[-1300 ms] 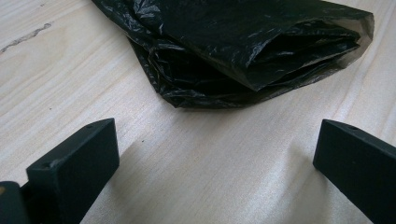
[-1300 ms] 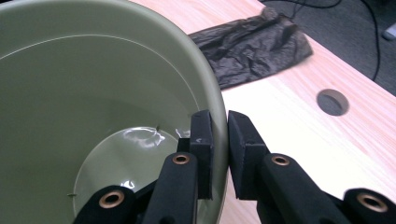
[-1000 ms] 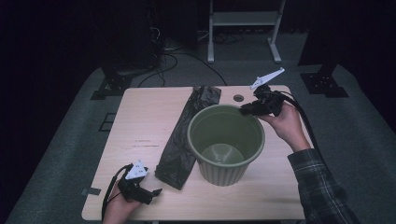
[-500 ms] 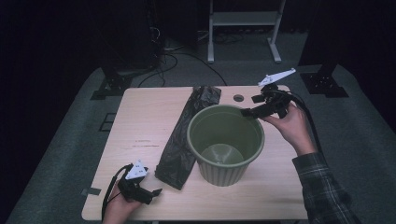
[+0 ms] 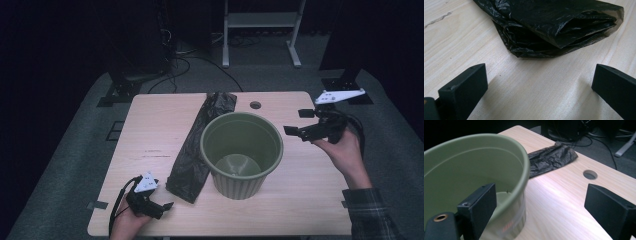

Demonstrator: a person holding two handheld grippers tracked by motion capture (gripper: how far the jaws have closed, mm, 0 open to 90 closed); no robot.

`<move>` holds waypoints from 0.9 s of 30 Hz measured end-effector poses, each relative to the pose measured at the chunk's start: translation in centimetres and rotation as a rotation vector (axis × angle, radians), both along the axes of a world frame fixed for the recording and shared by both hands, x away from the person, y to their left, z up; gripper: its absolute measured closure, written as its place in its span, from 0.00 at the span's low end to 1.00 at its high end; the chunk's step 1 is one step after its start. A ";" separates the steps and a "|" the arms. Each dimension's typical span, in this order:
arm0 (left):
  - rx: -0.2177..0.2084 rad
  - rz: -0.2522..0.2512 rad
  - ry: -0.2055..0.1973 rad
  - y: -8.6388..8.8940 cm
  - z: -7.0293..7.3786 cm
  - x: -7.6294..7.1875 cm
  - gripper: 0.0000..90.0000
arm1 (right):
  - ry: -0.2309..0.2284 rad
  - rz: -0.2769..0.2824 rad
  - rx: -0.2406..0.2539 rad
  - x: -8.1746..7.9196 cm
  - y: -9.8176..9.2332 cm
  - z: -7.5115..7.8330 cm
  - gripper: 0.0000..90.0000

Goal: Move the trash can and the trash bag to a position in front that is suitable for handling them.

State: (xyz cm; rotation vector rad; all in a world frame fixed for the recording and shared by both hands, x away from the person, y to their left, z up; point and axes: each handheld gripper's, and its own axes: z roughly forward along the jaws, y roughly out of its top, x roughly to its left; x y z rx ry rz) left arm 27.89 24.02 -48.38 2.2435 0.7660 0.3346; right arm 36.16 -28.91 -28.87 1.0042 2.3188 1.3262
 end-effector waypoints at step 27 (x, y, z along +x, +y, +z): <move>0.001 -0.006 0.000 0.0 0.0 -0.1 0.00 | 0.039 -0.119 -0.055 -7.1 -5.0 -12.9 0.11</move>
